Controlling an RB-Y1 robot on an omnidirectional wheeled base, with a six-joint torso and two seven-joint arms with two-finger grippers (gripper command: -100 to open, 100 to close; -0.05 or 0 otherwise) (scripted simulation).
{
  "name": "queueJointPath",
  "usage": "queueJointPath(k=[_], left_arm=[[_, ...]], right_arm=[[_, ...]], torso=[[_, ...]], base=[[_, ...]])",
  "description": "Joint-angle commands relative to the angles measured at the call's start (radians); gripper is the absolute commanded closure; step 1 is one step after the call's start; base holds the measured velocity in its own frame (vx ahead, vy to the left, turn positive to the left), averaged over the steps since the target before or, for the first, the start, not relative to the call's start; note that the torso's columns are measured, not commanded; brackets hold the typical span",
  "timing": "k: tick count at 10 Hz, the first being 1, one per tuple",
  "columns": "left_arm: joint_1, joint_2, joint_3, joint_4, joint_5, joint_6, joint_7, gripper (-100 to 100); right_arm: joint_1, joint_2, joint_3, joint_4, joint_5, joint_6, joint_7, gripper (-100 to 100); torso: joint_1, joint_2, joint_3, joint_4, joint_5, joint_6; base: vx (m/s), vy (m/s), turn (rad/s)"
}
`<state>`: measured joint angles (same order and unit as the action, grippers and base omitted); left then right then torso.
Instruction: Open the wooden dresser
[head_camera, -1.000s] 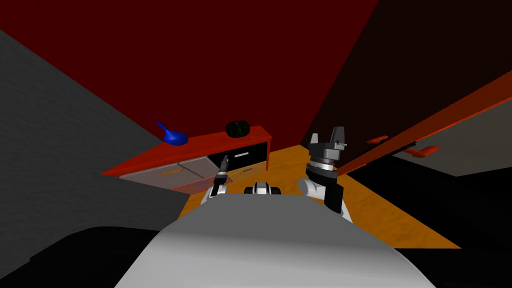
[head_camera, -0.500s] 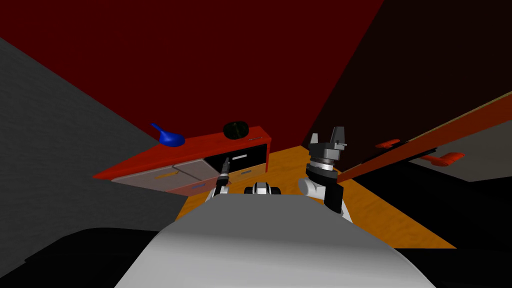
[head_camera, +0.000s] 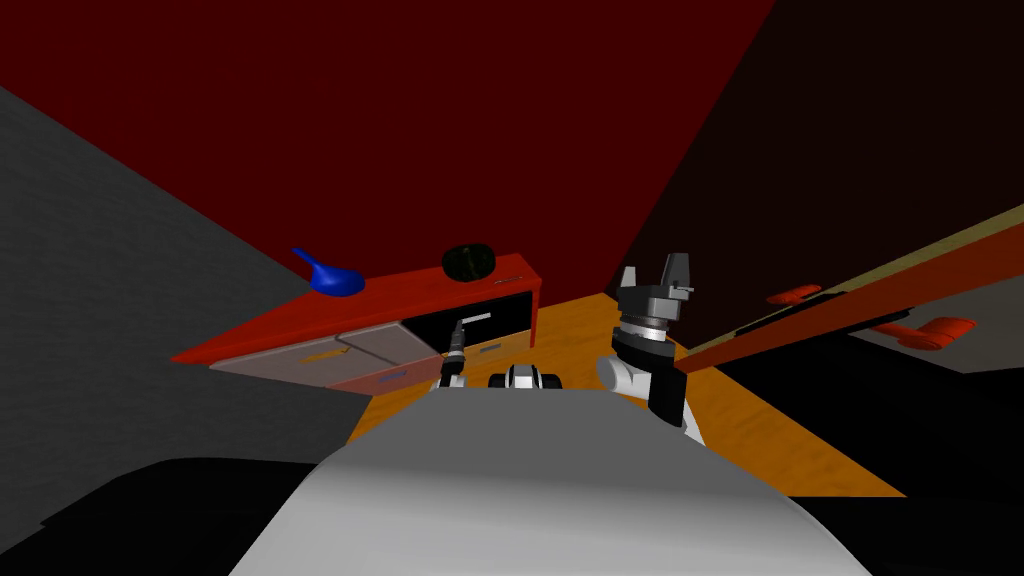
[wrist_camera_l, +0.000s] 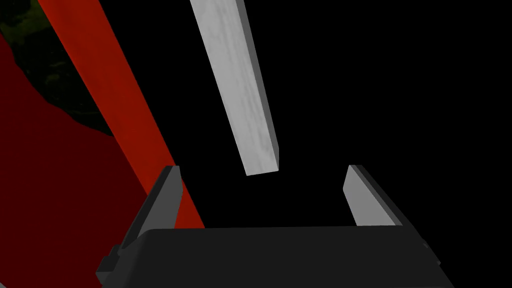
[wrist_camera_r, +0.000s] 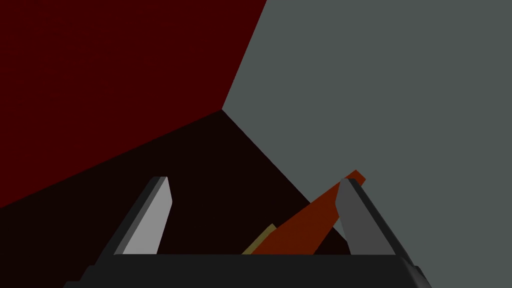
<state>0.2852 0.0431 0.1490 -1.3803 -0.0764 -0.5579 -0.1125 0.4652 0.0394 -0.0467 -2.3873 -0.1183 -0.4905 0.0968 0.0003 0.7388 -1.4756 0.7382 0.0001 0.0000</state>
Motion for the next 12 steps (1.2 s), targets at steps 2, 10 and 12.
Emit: queueJointPath(k=[2,10,12], left_arm=[[-0.007,-0.084,0.004,0.028,0.0,-0.002,0.0,-100],[0.008,-0.075,-0.004,-0.023,-0.003,0.028,0.004,100],[0.008,-0.076,-0.005,-0.03,-0.004,0.024,0.004,100]], right_arm=[[0.0,0.0,0.0,0.0,0.0,0.0,0.0,0],[-0.001,0.0,0.0,0.0,0.0,0.0,0.0,0],[-0.001,0.0,0.0,0.0,0.0,0.0,0.0,0]], torso=[[0.0,0.0,0.0,0.0,0.0,0.0],[0.002,-0.001,0.0,-0.004,0.003,0.001],[0.002,-0.003,-0.001,-0.003,0.002,0.0]], base=[[0.025,-0.014,0.005],[-0.06,-0.021,0.002],[-0.153,-0.036,-0.001]])
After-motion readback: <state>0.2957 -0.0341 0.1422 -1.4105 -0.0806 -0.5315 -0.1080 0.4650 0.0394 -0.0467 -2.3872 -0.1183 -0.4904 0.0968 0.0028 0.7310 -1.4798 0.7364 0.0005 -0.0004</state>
